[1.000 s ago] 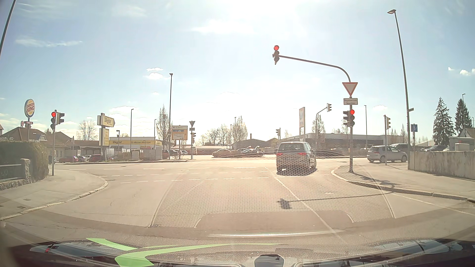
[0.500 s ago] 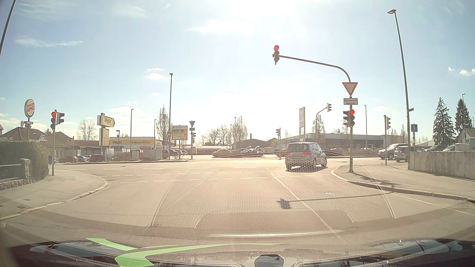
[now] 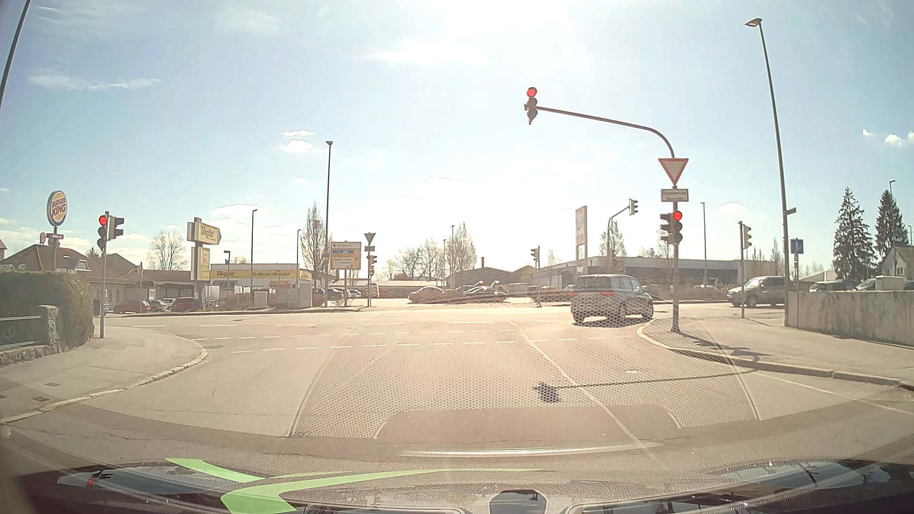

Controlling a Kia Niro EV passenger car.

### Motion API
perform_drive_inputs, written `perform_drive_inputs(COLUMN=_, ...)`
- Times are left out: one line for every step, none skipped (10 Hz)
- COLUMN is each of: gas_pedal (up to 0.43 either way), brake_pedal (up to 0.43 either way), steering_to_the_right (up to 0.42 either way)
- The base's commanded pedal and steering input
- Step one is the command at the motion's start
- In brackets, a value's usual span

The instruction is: Follow the waypoints while adhering to traffic rules and regulations

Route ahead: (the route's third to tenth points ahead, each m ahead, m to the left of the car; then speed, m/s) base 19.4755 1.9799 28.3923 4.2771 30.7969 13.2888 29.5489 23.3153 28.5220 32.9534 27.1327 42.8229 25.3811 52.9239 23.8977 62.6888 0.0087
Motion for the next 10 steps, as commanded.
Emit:
perform_drive_inputs(gas_pedal=0.0, brake_pedal=0.323, steering_to_the_right=0.0)
perform_drive_inputs(gas_pedal=0.0, brake_pedal=0.329, steering_to_the_right=0.0)
perform_drive_inputs(gas_pedal=0.0, brake_pedal=0.329, steering_to_the_right=0.0)
perform_drive_inputs(gas_pedal=0.0, brake_pedal=0.329, steering_to_the_right=0.0)
perform_drive_inputs(gas_pedal=0.0, brake_pedal=0.329, steering_to_the_right=0.0)
perform_drive_inputs(gas_pedal=0.0, brake_pedal=0.329, steering_to_the_right=0.0)
perform_drive_inputs(gas_pedal=0.0, brake_pedal=0.329, steering_to_the_right=0.0)
perform_drive_inputs(gas_pedal=0.0, brake_pedal=0.329, steering_to_the_right=0.0)
perform_drive_inputs(gas_pedal=0.0, brake_pedal=0.329, steering_to_the_right=0.0)
perform_drive_inputs(gas_pedal=0.0, brake_pedal=0.329, steering_to_the_right=0.0)
